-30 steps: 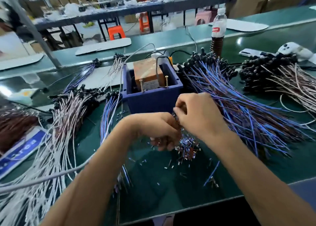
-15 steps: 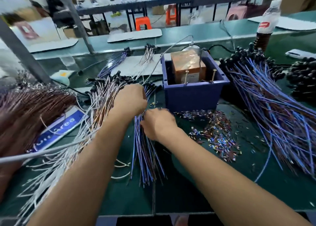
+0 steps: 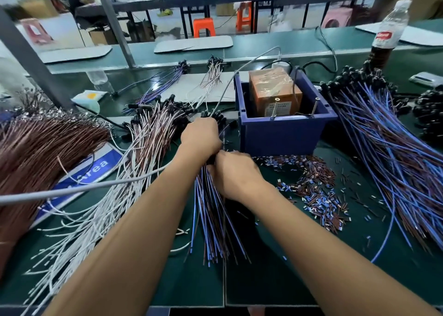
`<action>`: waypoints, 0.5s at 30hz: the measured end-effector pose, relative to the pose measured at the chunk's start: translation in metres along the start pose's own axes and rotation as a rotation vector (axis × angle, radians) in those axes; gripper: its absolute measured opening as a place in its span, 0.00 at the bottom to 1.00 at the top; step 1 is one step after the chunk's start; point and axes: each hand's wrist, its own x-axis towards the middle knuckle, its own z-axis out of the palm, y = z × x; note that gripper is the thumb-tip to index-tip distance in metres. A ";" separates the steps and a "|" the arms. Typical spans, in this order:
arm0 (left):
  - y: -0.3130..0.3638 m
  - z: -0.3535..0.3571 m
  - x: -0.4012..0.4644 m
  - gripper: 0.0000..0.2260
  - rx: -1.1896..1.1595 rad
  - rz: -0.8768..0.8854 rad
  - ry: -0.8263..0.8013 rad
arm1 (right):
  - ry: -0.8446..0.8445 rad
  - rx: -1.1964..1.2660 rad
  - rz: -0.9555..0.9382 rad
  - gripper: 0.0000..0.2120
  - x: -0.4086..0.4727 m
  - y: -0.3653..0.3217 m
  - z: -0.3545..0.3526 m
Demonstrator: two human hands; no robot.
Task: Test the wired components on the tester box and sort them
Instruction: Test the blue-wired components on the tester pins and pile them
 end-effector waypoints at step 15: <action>-0.006 -0.017 -0.021 0.07 -1.413 -0.335 0.069 | 0.062 0.089 0.047 0.13 -0.006 -0.003 0.007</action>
